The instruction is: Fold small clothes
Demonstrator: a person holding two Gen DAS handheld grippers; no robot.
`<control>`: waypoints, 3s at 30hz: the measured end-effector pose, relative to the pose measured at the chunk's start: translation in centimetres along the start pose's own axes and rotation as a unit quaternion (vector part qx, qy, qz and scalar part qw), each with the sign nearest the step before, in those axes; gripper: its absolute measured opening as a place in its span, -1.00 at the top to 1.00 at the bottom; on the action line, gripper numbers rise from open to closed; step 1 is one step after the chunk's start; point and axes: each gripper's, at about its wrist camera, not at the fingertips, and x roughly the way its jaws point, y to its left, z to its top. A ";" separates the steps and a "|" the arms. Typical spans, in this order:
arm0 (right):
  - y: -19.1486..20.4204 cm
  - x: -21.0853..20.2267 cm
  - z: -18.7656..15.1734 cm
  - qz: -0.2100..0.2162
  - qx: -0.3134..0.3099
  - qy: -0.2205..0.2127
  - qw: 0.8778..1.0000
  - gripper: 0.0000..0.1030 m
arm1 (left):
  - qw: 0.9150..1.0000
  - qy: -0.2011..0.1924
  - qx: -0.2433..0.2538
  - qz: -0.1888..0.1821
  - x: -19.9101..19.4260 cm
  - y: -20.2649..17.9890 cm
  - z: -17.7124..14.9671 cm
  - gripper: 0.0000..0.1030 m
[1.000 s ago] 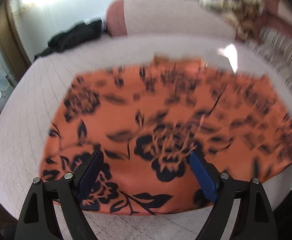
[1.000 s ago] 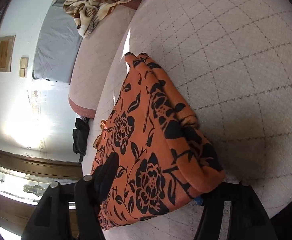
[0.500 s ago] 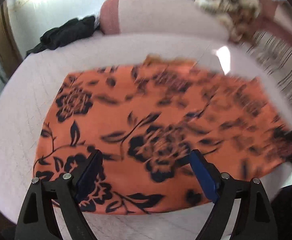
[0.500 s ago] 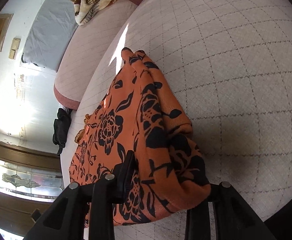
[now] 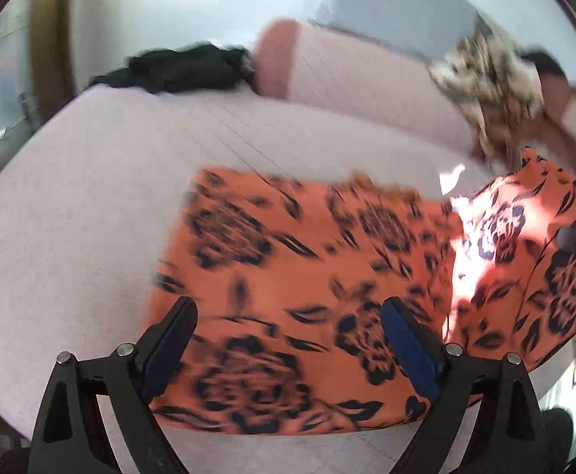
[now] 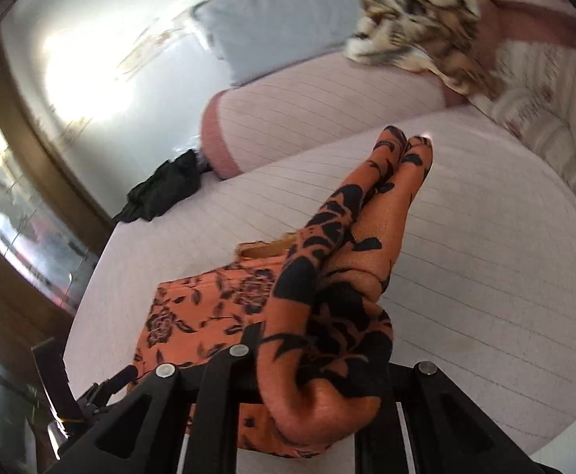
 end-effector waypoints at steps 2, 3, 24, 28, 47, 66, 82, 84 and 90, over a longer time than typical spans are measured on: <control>5.0 0.9 -0.5 0.016 -0.048 0.001 0.999 0.68 | 0.998 -0.034 -0.047 0.021 -2.9 4.0 0.2 -0.83; 7.2 1.8 -1.1 0.025 -0.067 0.007 0.997 0.68 | 0.996 -0.048 -0.072 0.034 -4.2 6.3 0.2 -0.83; 19.5 16.5 -9.5 0.056 -0.160 0.156 0.973 0.43 | 0.977 -0.018 -0.193 0.092 -3.5 17.2 -2.9 -0.83; 19.1 16.9 -10.3 0.062 -0.158 0.146 0.975 0.42 | 0.976 -0.016 -0.195 0.097 -3.5 17.6 -3.3 -0.83; 18.8 14.5 -9.1 0.182 -0.131 0.125 0.966 -0.57 | 0.981 -0.035 -0.174 0.077 -4.2 16.0 -3.3 -0.83; 6.1 10.5 -8.4 0.205 0.033 0.096 0.974 -0.57 | 0.967 0.127 -0.210 -0.064 2.4 11.8 -5.3 0.22; 3.5 11.8 -9.0 0.270 0.098 0.116 0.951 -0.57 | 0.998 0.017 -0.068 0.008 -3.7 6.5 -0.6 -0.17; 3.2 11.7 -8.8 0.276 0.107 0.118 0.948 -0.57 | 0.999 0.017 -0.032 0.032 -2.4 5.2 -0.1 -0.18; 0.6 10.0 -7.6 0.298 0.157 0.114 0.935 -0.58 | 0.991 0.071 -0.013 0.116 2.4 7.0 -1.8 -0.23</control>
